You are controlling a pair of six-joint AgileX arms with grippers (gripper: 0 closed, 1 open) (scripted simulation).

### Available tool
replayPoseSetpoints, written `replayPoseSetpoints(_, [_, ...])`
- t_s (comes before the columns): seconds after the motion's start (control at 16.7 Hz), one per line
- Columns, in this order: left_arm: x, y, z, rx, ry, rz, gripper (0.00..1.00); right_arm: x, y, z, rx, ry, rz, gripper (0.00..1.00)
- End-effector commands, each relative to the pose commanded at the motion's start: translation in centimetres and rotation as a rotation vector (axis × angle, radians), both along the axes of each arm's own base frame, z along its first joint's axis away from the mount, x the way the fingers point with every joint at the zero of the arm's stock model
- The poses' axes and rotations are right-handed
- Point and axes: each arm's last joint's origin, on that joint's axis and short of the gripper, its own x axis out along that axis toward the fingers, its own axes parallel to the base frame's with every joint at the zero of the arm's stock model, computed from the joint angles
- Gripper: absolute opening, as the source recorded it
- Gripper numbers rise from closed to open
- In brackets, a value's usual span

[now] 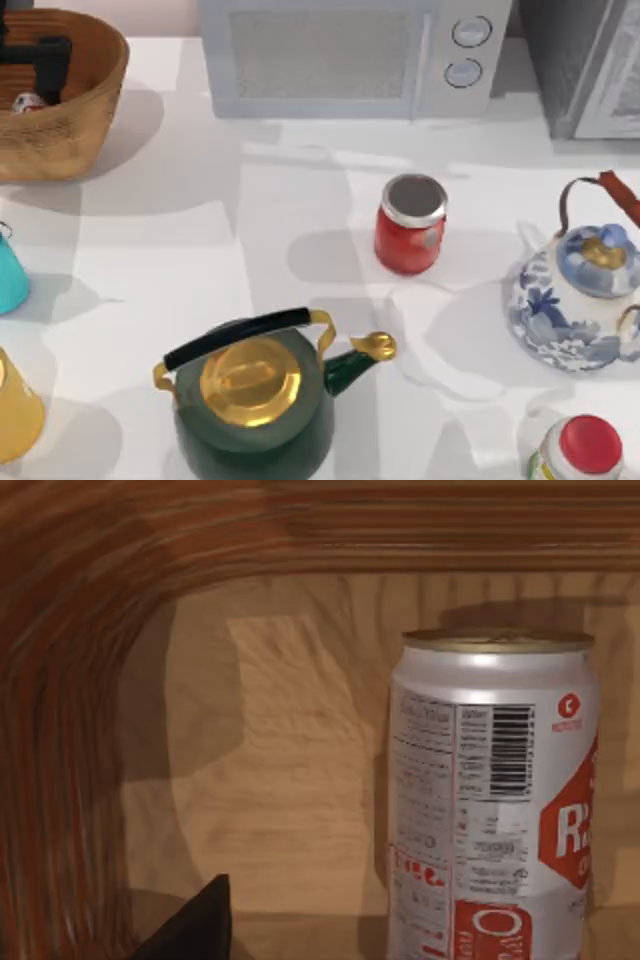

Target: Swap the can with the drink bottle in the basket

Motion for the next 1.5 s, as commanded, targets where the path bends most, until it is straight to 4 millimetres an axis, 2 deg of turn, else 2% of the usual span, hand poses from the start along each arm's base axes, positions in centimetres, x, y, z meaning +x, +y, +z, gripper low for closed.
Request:
replayPoseSetpoints(0.18, [0.3,0.1,-1.0,0.000,-0.002,0.004,1.00,0.0,0.0,0.0,0.000,0.000,0.000,1.00])
replayPoseSetpoints(0.54, [1.2,0.0,-5.6,-0.001,-0.003,0.005,1.00,0.0,0.0,0.0,0.000,0.000,0.000,1.00])
replayPoseSetpoints(0.78, [1.2,0.0,-5.7,-0.001,-0.002,0.005,1.00,0.0,0.0,0.0,0.000,0.000,0.000,1.00])
replayPoseSetpoints(1.5, [1.2,0.0,-5.7,-0.001,-0.002,0.005,0.10,0.0,0.0,0.0,0.000,0.000,0.000,1.00])
